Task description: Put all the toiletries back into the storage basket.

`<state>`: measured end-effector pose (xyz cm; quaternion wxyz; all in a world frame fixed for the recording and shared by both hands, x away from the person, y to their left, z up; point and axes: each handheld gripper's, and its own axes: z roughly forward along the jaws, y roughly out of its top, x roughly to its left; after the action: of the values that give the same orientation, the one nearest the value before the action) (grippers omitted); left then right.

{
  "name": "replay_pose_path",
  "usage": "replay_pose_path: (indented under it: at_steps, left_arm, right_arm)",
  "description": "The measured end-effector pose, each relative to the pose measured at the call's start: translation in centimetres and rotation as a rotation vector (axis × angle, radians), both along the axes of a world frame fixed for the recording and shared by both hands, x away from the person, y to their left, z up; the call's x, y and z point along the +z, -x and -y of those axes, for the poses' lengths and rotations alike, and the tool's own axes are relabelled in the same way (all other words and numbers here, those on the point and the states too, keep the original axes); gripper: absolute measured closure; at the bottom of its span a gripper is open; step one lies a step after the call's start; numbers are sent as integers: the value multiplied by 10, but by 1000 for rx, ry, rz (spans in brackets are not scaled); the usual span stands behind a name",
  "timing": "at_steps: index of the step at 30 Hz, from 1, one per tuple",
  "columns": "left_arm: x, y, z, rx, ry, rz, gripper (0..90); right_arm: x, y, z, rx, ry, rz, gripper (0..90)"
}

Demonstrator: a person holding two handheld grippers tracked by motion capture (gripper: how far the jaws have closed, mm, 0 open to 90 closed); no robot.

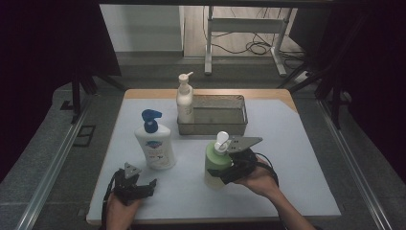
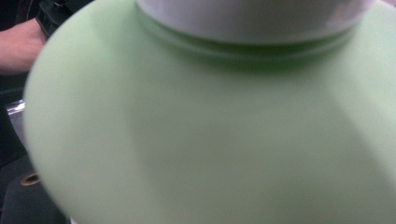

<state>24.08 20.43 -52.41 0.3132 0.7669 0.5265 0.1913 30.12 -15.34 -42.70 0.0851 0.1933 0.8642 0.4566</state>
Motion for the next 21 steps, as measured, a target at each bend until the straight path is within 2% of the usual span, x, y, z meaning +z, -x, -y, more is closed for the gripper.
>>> replay_pose_path:
  at_steps: [5,11,21]
  left_arm:
    - [0,0,0,0,0,0,124]
    - [0,0,0,0,1,-1,124]
    - [0,0,0,0,1,0,124]
  right_arm:
    - [1,0,0,-23,6,-6,117]
    - [6,-9,4,-49,-23,-33,119]
    - [23,-18,2,-83,-11,8,119]
